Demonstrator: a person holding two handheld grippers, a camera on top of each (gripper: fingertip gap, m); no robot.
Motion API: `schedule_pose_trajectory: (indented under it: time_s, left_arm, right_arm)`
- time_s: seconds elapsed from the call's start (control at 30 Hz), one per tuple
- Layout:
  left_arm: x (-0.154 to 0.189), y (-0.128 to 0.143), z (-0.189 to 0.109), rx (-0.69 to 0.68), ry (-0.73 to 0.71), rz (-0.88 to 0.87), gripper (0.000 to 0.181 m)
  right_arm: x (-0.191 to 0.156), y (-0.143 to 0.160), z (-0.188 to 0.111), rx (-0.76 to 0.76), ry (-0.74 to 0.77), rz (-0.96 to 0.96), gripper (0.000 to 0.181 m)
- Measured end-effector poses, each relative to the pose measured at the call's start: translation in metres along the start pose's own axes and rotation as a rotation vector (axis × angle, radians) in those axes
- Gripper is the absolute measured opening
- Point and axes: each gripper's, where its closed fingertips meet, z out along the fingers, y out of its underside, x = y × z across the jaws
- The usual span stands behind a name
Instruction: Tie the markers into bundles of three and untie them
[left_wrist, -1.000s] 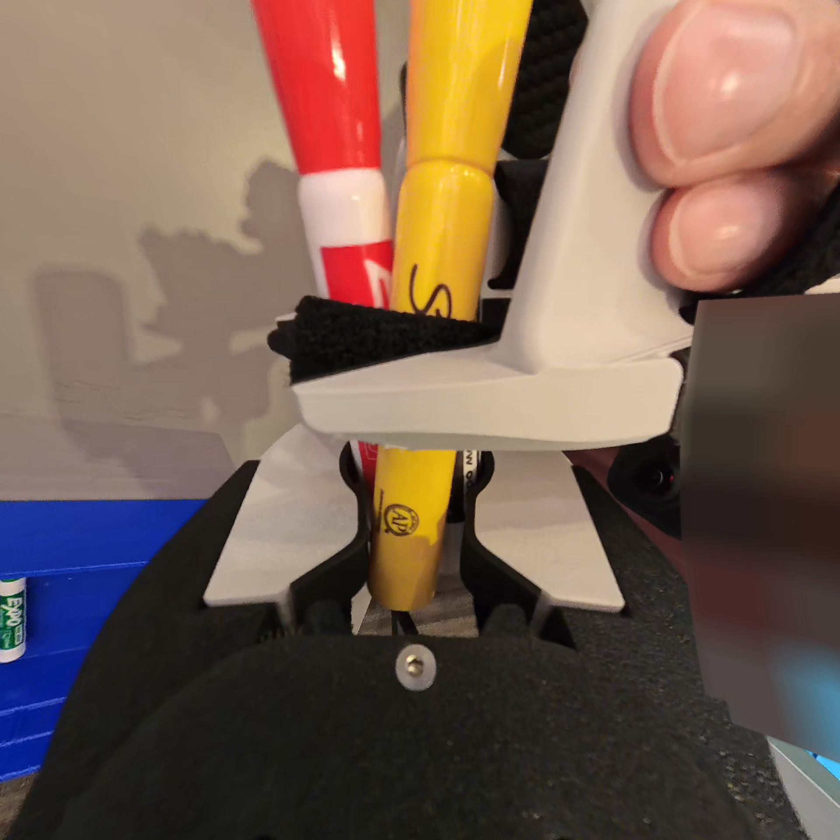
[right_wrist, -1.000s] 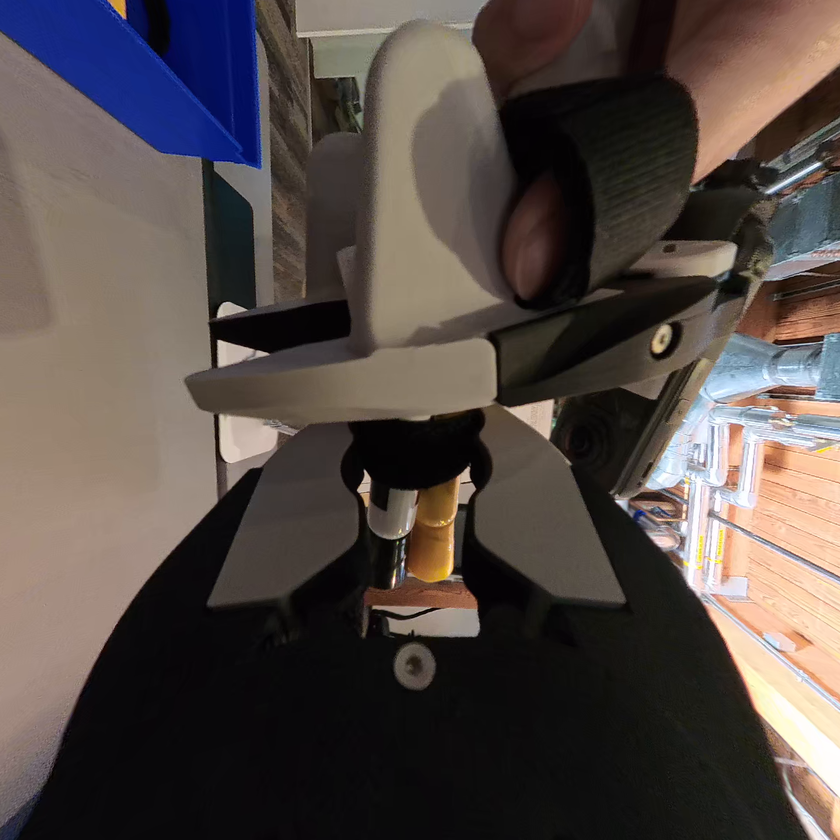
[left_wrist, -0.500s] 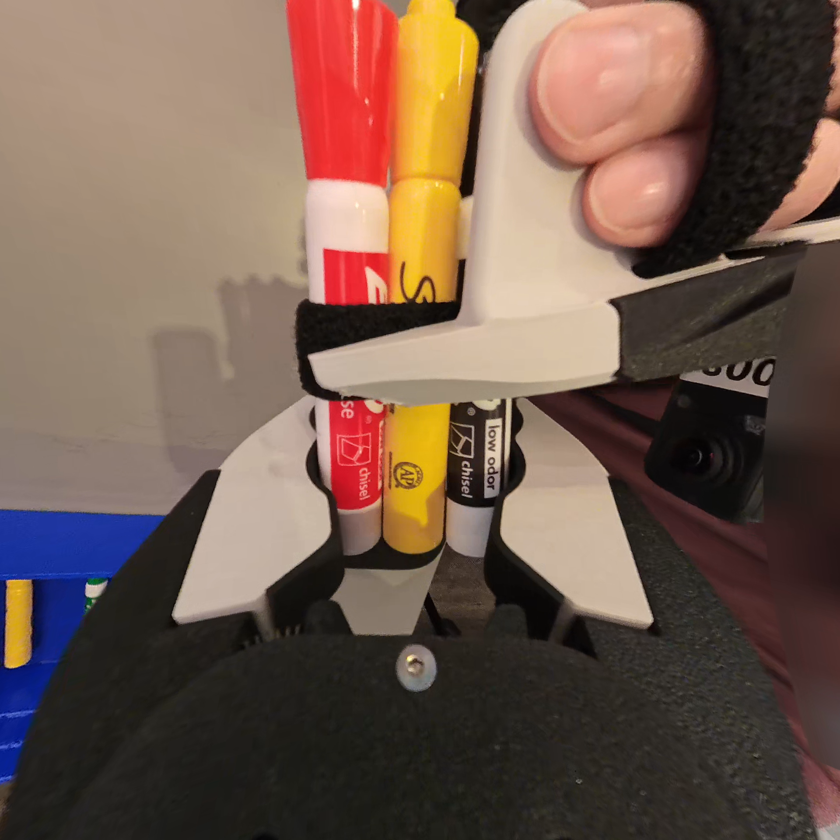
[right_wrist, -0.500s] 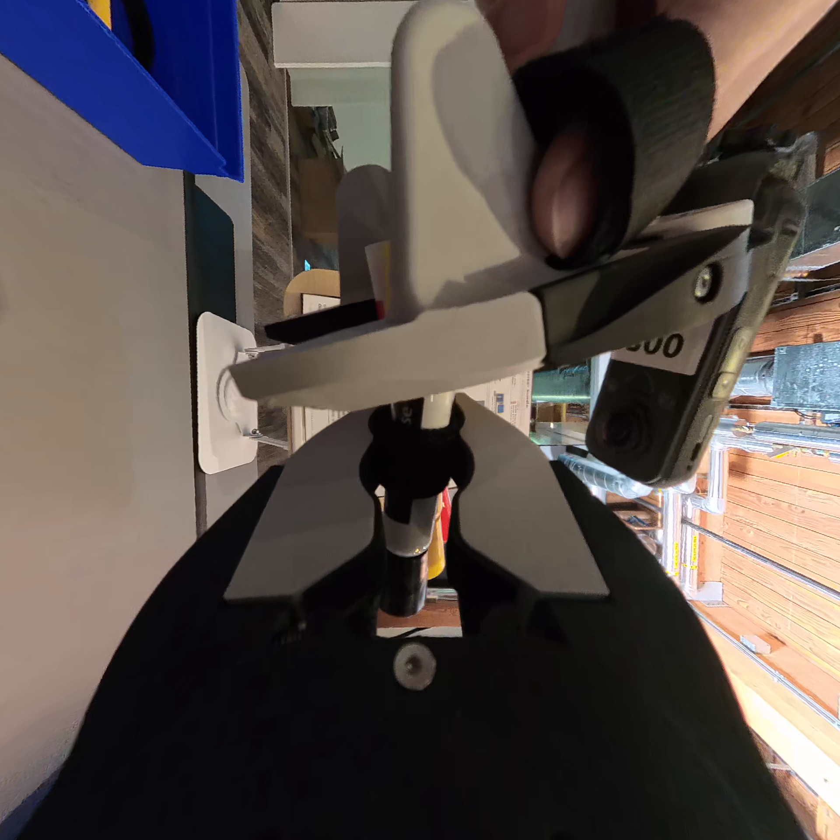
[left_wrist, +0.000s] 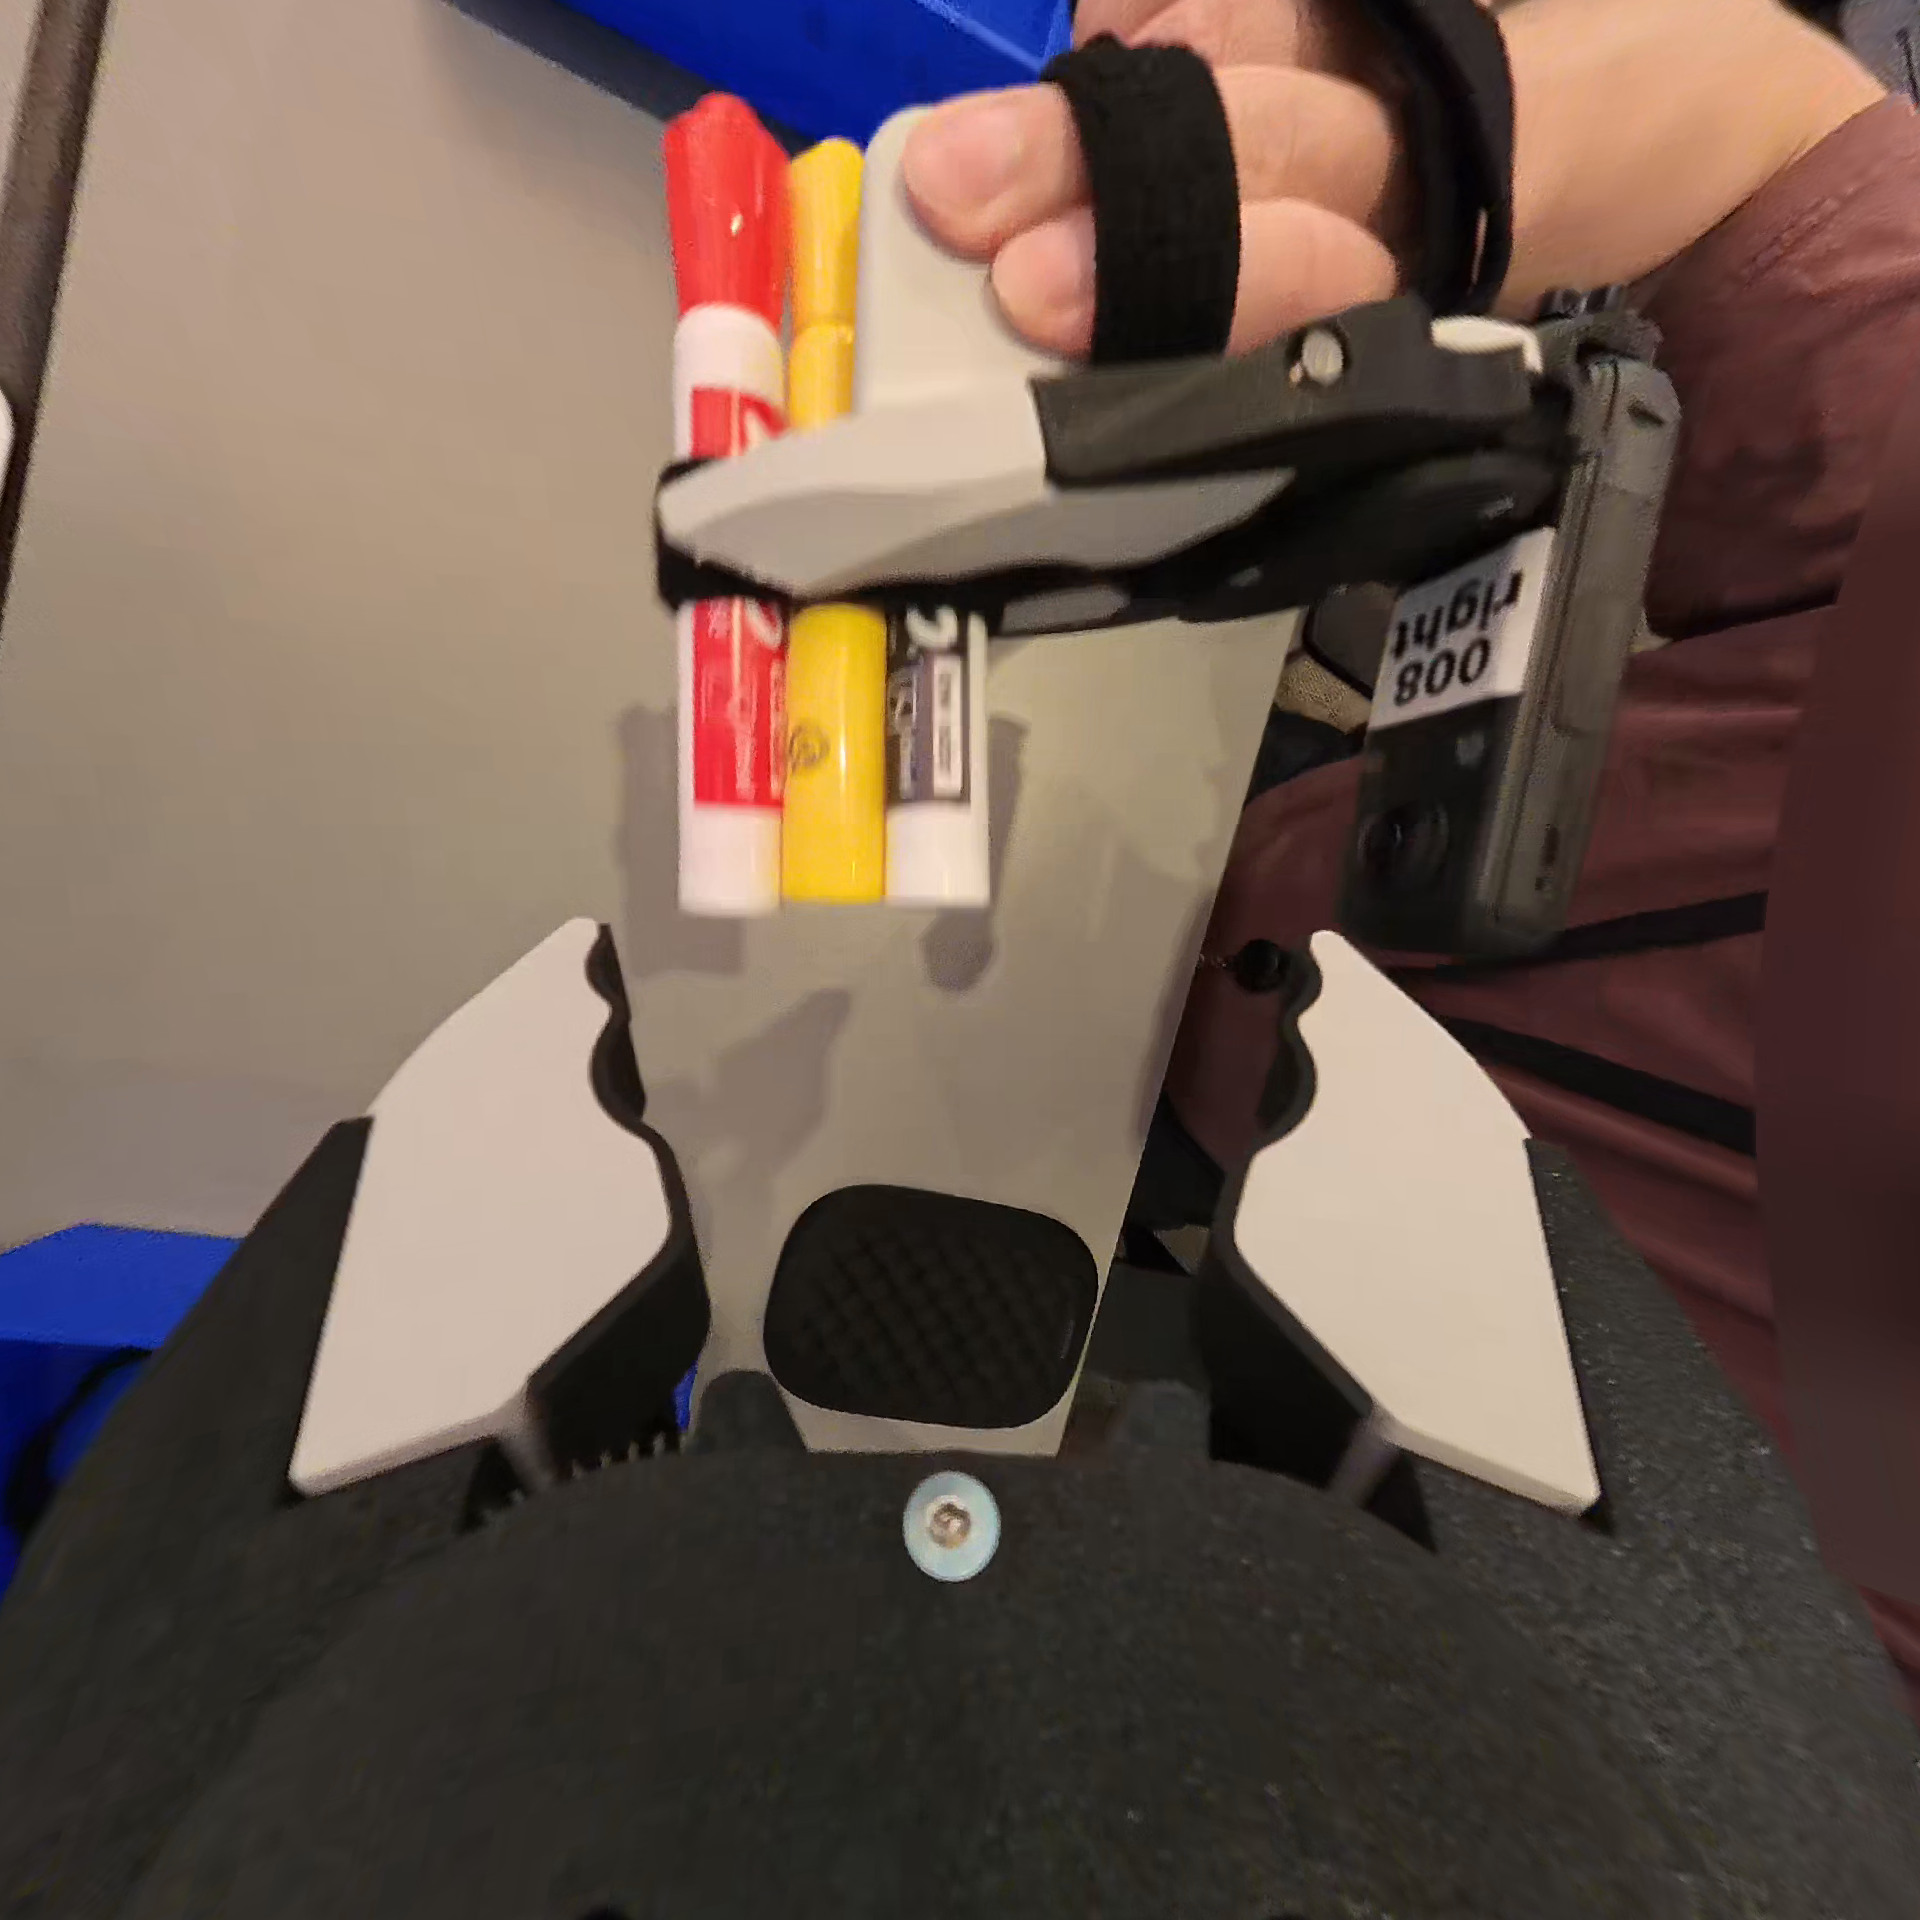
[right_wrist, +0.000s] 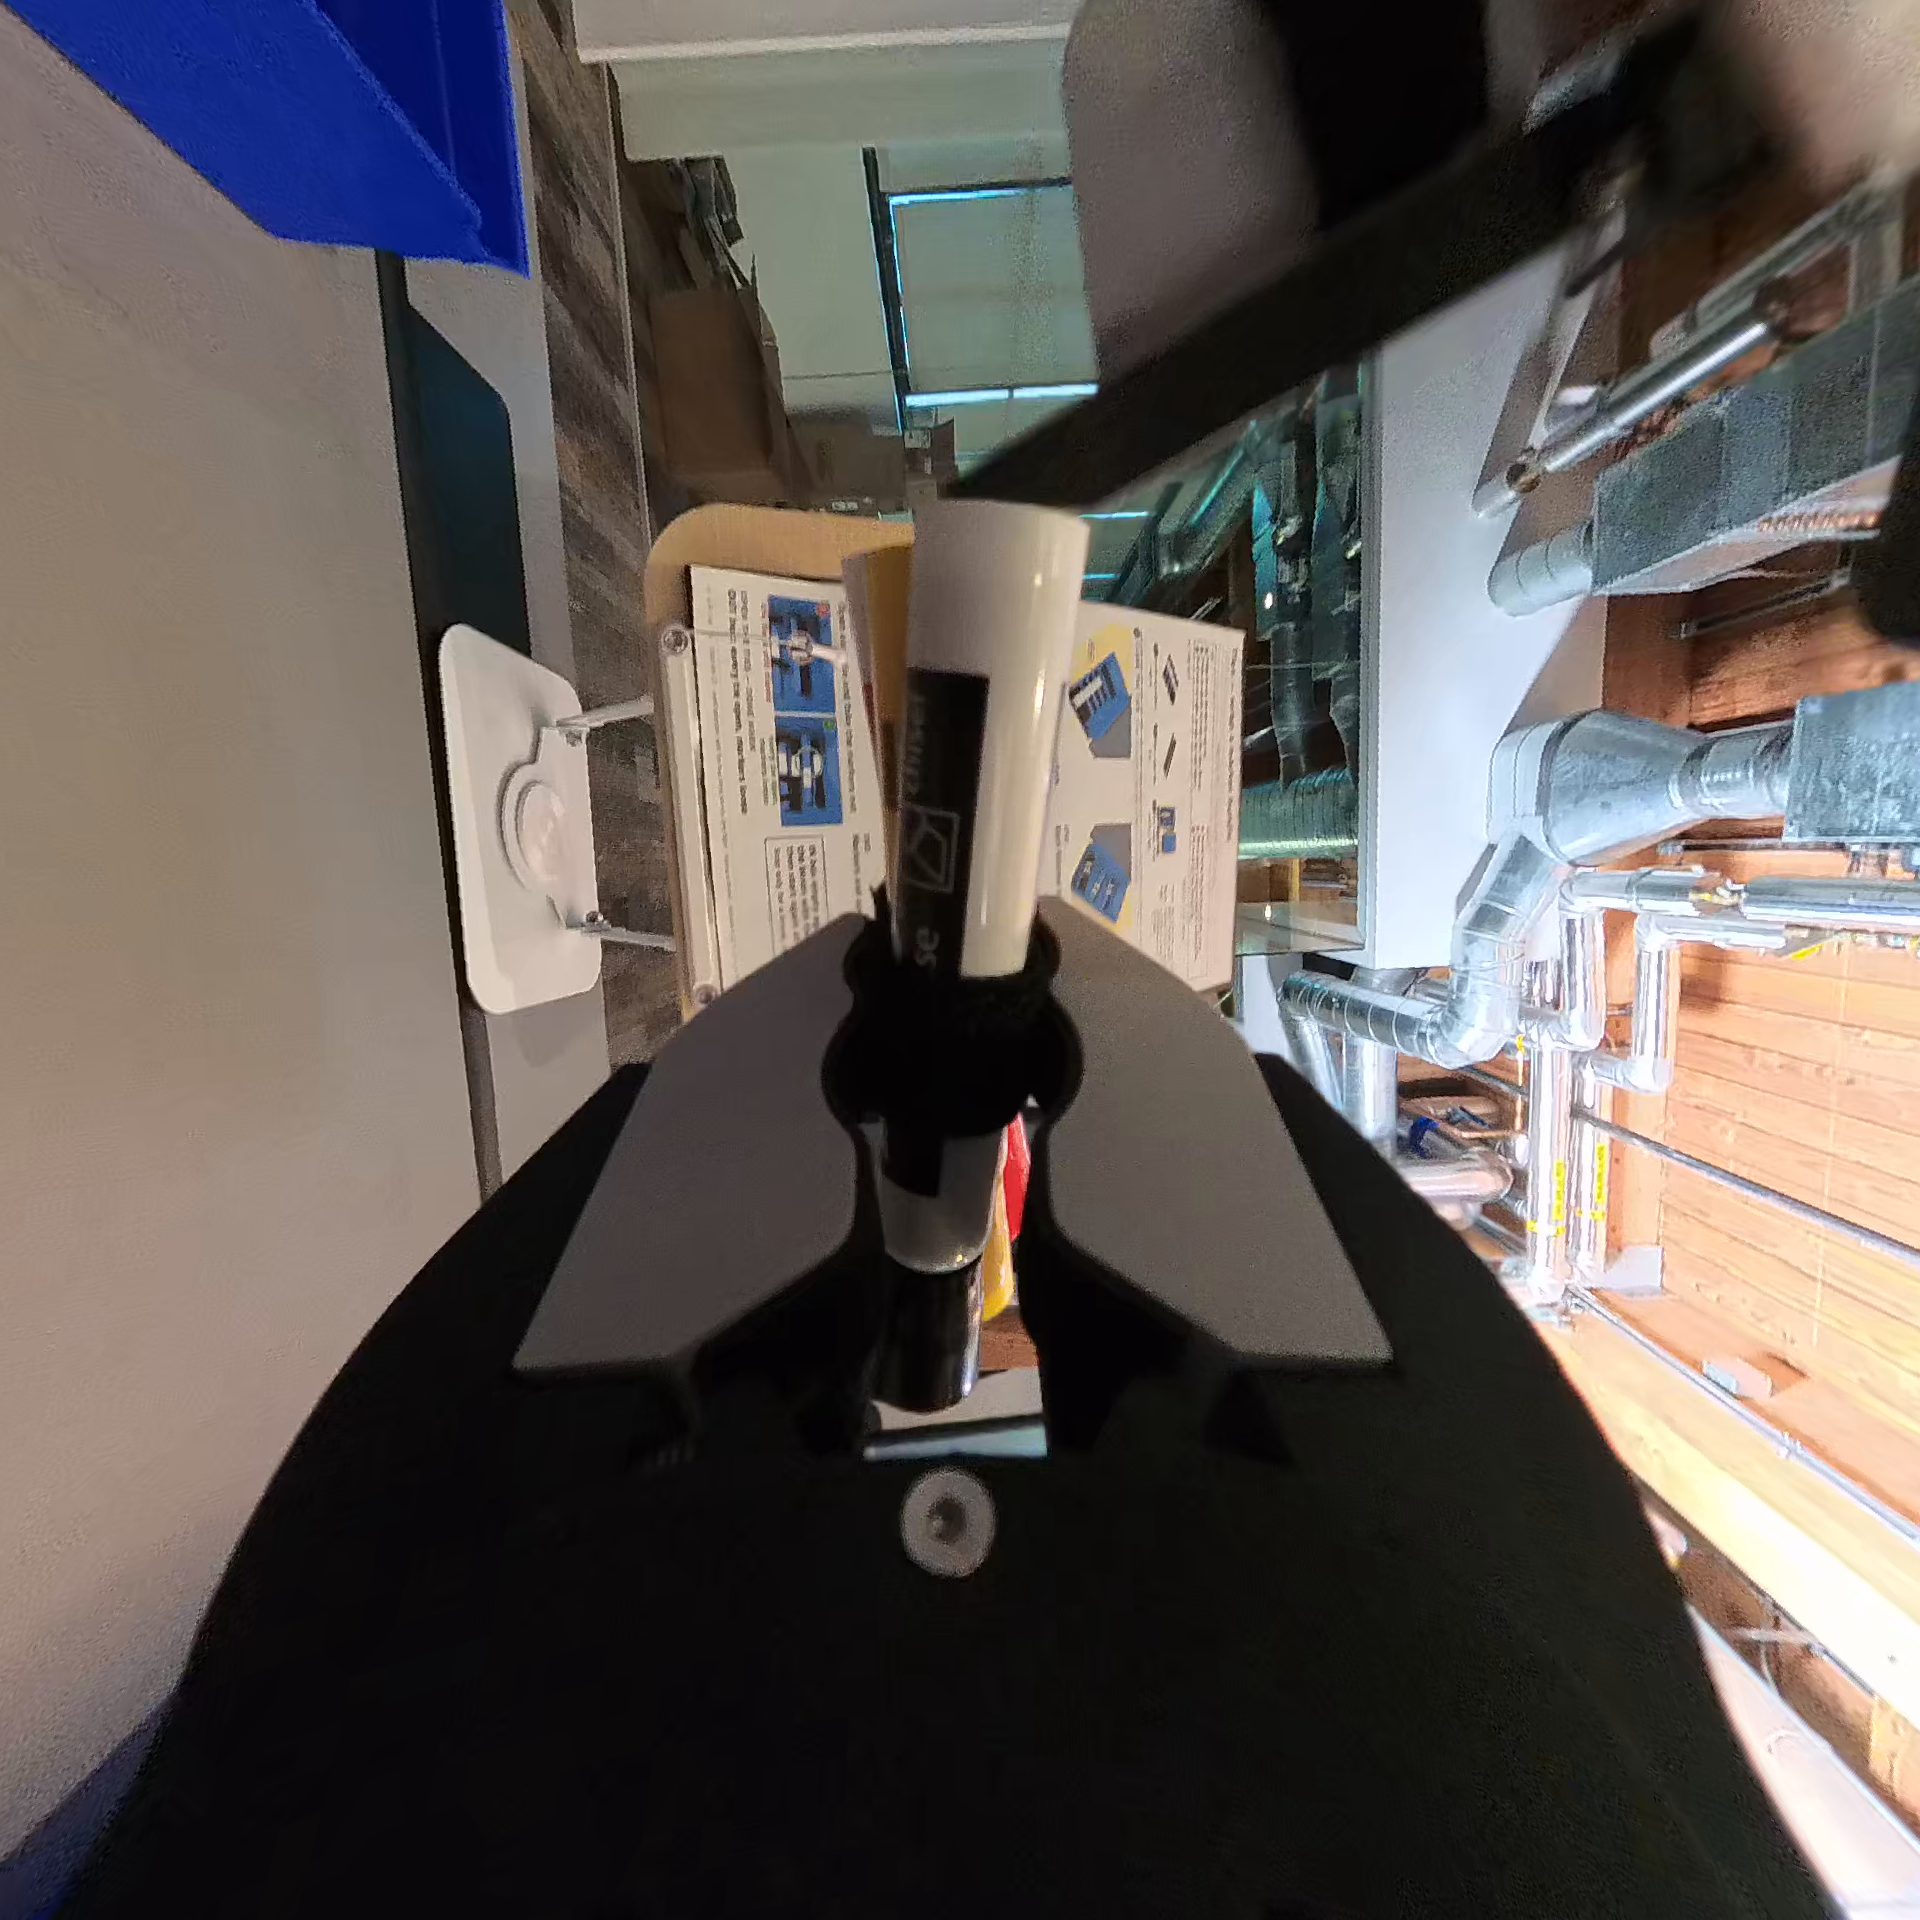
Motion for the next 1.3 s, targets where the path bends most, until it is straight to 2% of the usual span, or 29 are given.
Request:
schedule_pose_trajectory:
  time_s: [0.03,0.17,0.37,0.43,0.5,0.67,0.73,0.83,0.93,1.03,1.13,1.3]
  left_arm:
    - [-0.002,0.002,-0.005,0.017,-0.013,-0.01,0.118]
    - [-0.006,0.018,-0.016,0.09,-0.03,-0.051,0.114]
    - [-0.009,0.056,-0.011,0.12,-0.045,-0.093,0.113]
    - [-0.007,0.063,-0.008,0.122,-0.049,-0.096,0.113]
    - [-0.002,0.067,-0.005,0.124,-0.036,-0.103,0.113]
    - [0.011,0.063,-0.002,0.127,-0.035,-0.094,0.113]
    - [0.017,0.06,-0.002,0.12,-0.044,-0.082,0.113]
    - [0.026,0.058,-0.002,0.107,-0.05,-0.065,0.113]
    - [0.031,0.057,-0.001,0.091,-0.062,-0.06,0.113]
    - [0.035,0.059,0.003,0.062,-0.066,-0.052,0.113]
    - [0.041,0.06,0.01,0.033,-0.057,-0.031,0.113]
    - [0.046,0.058,0.019,0.013,-0.041,-0.01,0.113]
  right_arm:
    - [-0.002,0.006,-0.002,-0.008,0.001,0.008,0.026]
    - [-0.005,0.05,-0.022,-0.053,0.013,0.039,0.026]
    - [0.011,0.199,-0.078,-0.214,-0.014,0.045,0.027]
    - [-0.003,0.239,-0.092,-0.225,-0.078,0.069,0.026]
    - [-0.032,0.266,-0.099,-0.218,-0.15,0.104,0.026]
    - [-0.135,0.313,-0.102,-0.239,-0.371,0.183,0.026]
    - [-0.166,0.328,-0.1,-0.252,-0.412,0.208,0.027]
    - [-0.174,0.349,-0.095,-0.3,-0.381,0.303,0.027]
    - [-0.165,0.362,-0.094,-0.298,-0.323,0.392,0.027]
    - [-0.185,0.371,-0.099,-0.328,-0.413,0.32,0.026]
    - [-0.218,0.375,-0.102,-0.351,-0.536,0.144,0.026]
    - [-0.243,0.375,-0.099,-0.343,-0.596,0.035,0.026]
